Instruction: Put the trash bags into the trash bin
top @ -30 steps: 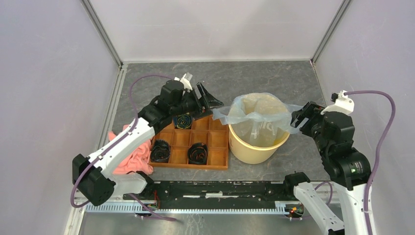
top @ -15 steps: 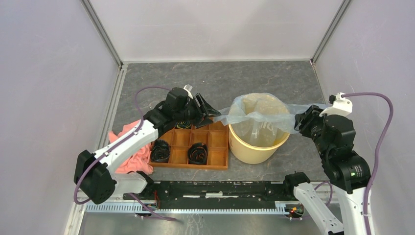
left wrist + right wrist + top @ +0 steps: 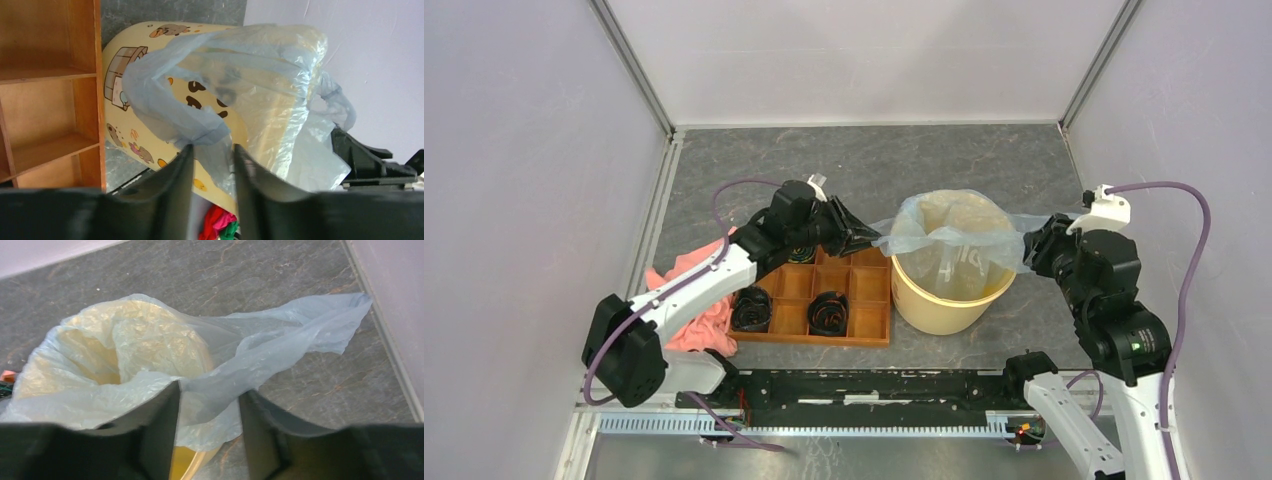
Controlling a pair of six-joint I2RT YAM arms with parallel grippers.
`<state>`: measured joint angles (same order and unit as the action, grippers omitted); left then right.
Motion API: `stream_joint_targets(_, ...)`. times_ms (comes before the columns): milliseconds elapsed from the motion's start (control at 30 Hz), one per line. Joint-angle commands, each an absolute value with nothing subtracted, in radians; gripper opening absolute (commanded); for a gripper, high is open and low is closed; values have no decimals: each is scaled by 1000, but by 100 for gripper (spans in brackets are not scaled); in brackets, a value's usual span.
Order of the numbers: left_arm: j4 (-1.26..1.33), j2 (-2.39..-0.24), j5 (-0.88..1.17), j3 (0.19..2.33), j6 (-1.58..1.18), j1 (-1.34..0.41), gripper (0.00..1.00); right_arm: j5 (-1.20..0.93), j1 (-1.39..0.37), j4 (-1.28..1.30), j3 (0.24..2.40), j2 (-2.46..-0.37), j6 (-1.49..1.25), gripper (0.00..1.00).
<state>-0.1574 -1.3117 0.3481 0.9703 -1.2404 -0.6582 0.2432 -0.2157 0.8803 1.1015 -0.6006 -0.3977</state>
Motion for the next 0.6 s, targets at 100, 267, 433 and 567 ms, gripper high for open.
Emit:
stream_joint_targets(100, -4, -1245, 458, 862, -1263, -669, 16, 184, -216, 849, 1109, -573, -347, 15)
stream_joint_targets(267, -8, -1198, 515, 797, -1216, -727, 2, 73, -217, 935, 1117, -551, -291, 0)
stream_joint_targets(433, -43, -1167, 499, 787, -1163, -764, 2, -33, -216, 993, 1096, -498, -233, 1)
stream_joint_targets(567, -80, -1108, 449, 797, -1121, -791, 2, -104, -216, 1057, 1088, -478, -200, 2)
